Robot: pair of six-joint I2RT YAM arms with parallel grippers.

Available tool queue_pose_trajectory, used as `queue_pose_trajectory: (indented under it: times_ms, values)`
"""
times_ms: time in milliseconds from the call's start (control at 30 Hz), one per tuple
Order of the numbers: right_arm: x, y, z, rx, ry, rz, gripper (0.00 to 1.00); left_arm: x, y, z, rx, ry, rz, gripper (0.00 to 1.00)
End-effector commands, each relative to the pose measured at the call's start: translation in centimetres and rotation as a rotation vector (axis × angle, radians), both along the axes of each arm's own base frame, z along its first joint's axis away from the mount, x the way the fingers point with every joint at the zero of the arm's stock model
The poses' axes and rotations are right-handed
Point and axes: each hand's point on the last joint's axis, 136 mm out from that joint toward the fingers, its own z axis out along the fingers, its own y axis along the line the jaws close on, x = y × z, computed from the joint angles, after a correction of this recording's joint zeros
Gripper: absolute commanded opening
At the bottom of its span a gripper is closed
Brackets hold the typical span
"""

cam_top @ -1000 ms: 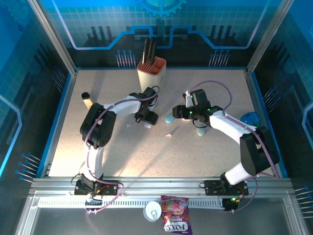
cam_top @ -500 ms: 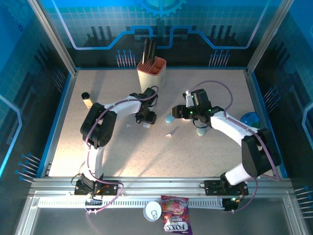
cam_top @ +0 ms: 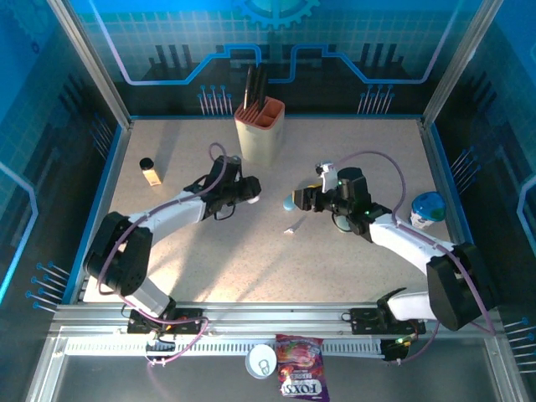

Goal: Insert wireless bluetooth earbuds into charging case

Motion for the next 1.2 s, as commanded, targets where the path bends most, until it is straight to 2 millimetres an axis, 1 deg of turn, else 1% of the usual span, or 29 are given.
queue_pose_trajectory:
  times_ms: [0,100,233,400,533,633,733,833,967,1133,1167]
  values:
    - [-0.3,2.0,3.8,0.078,-0.176,0.082,0.66,0.7,-1.8,3.4,-0.343,-0.055,0.109,0.45]
    - [-0.4,2.8,3.8,0.083,-0.198,0.1,0.66,0.5,-2.0,4.0,-0.478,-0.071,0.172,0.45]
    - [-0.7,4.5,4.0,0.111,-0.217,0.147,0.66,0.1,-2.5,4.4,-0.568,-0.066,0.222,0.47]
    - [-0.5,6.6,2.7,0.113,-0.171,0.188,0.66,-0.1,-3.3,4.7,-0.711,-0.047,0.264,0.45]
    - [-0.3,7.8,2.1,0.127,-0.144,0.211,0.66,-0.2,-4.0,4.9,-0.756,-0.04,0.257,0.45]
    - [0.1,8.3,1.5,0.124,-0.132,0.214,0.65,-0.2,-4.3,5.1,-0.762,-0.043,0.25,0.45]
    - [0.8,8.7,1.4,0.124,-0.13,0.214,0.63,-0.3,-4.6,5.4,-0.764,-0.047,0.237,0.45]
    - [1.3,9.1,1.6,0.127,-0.134,0.219,0.56,-0.4,-4.8,5.6,-0.767,-0.05,0.225,0.45]
    - [1.5,9.3,1.8,0.125,-0.144,0.224,0.38,-0.5,-4.7,5.5,-0.761,-0.052,0.23,0.45]
    - [1.1,9.0,1.9,0.108,-0.148,0.234,0.16,-0.6,-4.5,5.2,-0.742,-0.062,0.23,0.45]
    - [1.0,8.9,1.9,0.102,-0.149,0.235,0.12,-0.5,-4.5,5.2,-0.741,-0.067,0.227,0.46]
